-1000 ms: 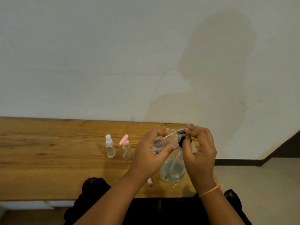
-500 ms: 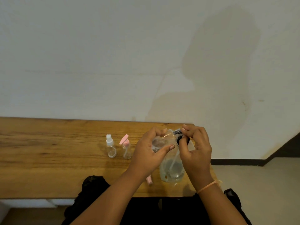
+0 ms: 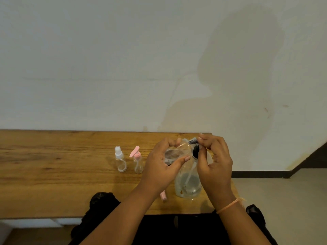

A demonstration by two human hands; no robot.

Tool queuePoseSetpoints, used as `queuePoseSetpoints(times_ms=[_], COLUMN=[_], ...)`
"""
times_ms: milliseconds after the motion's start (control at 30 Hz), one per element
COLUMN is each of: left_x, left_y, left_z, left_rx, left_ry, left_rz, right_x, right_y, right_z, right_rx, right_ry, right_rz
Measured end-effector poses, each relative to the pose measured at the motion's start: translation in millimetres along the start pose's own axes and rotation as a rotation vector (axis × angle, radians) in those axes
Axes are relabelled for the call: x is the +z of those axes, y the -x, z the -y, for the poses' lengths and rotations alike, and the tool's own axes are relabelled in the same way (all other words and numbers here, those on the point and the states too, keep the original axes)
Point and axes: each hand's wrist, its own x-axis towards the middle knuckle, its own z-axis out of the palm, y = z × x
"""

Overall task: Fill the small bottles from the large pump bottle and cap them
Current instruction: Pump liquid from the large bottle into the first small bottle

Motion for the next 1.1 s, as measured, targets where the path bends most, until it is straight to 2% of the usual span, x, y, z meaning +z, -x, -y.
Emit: queuePoseSetpoints(times_ms=[167,367,500,767,1100], left_x=[-0.8,0.3,0.5,-2.2,-4.3], left_y=[1.0,2.6,2.0,1.2,1.4], left_z=[1.3,-2.8,-2.0,-3.3,-11.3], left_rx=[-0.018,0.038,0.049,-0.025,0.019], left_ry=[-0.054,-0.011,-0.009,-0.095,-0.003], left_rz=[0.016,-0.005,-0.019,0.033,0.028], right_x=[-0.3,-4.8,-3.7,2.2,-2.1], right_y=[1.3,1.0,0.2,0.1,-3.2], right_z=[-3.1,4.5,4.3,-2.2,7.2], right_rx=[0.005,0.034,0.026,0.012,-0.011], right_ry=[0.005,-0.098,-0.065,-0.024,-0.074], right_rz=[0.027,-0.030,-0.022,0.006,-0.010])
